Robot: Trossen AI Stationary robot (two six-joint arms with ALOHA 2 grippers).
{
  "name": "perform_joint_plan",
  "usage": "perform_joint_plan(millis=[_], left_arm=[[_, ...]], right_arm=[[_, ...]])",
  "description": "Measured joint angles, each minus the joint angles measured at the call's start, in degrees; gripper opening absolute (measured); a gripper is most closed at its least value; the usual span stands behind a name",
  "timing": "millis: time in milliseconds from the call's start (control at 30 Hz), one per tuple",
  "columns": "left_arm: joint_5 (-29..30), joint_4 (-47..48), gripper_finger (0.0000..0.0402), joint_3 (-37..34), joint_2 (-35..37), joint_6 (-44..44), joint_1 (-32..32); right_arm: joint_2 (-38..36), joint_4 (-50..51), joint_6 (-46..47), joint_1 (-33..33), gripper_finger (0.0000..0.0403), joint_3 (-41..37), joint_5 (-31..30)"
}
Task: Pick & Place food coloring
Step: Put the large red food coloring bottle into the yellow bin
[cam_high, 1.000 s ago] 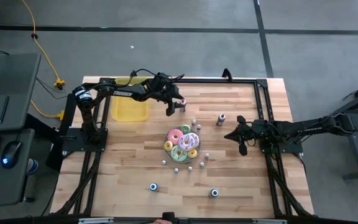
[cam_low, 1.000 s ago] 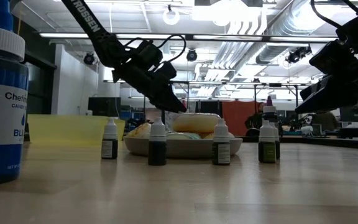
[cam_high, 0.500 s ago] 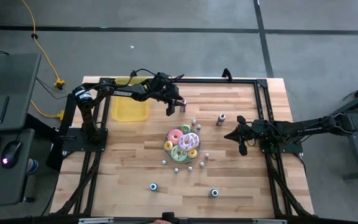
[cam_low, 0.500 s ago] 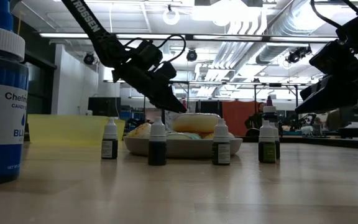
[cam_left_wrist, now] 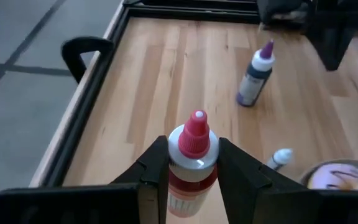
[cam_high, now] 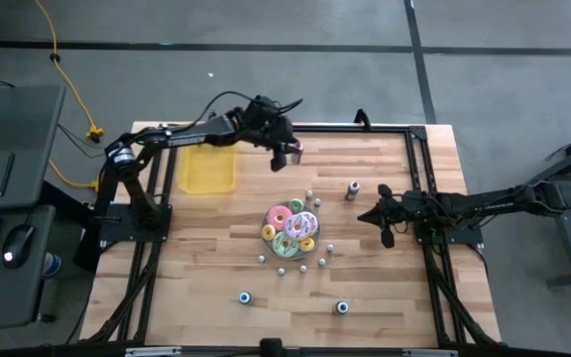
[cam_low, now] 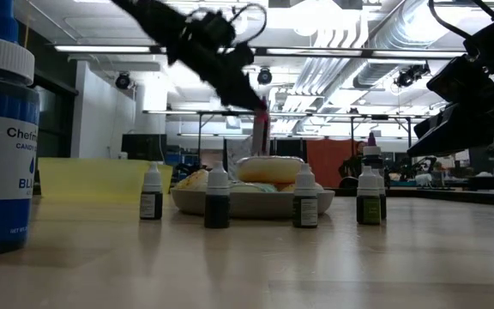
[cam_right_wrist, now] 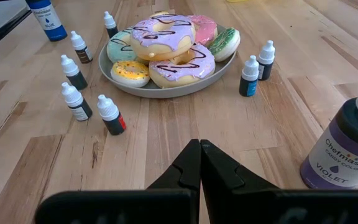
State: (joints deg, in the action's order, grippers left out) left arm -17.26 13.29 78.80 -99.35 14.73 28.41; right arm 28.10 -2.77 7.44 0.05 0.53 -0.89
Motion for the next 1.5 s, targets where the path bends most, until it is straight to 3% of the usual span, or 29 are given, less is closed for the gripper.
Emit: perform_joint_plan(millis=[233, 533, 933, 1200, 1500], left_arm=[[6.18, 19.35, 0.0089, 12.8, 0.25, 0.6, -0.71], [5.79, 30.47, 0.0089, 13.71, 7.36, 4.34, 1.42], [3.65, 25.71, 0.0089, -7.27, 25.2, 3.67, 8.97], [3.84, 18.7, 0.0088, -21.61, 33.73, -6.2, 14.22], [16.11, 10.09, 0.0088, -29.98, 34.79, -12.86, 18.51]], right_arm=[[0.01, 0.0, 0.0, 0.0, 0.0, 0.0, 0.0], [0.0, -0.02, 0.0, -0.02, 0.0, -0.01, 0.0], [0.0, -0.02, 0.0, 0.0, 0.0, -0.02, 0.02], [0.02, -0.02, 0.0, -0.02, 0.0, 0.0, 0.0], [0.02, -0.01, 0.0, -0.01, 0.0, -0.01, 0.02]])
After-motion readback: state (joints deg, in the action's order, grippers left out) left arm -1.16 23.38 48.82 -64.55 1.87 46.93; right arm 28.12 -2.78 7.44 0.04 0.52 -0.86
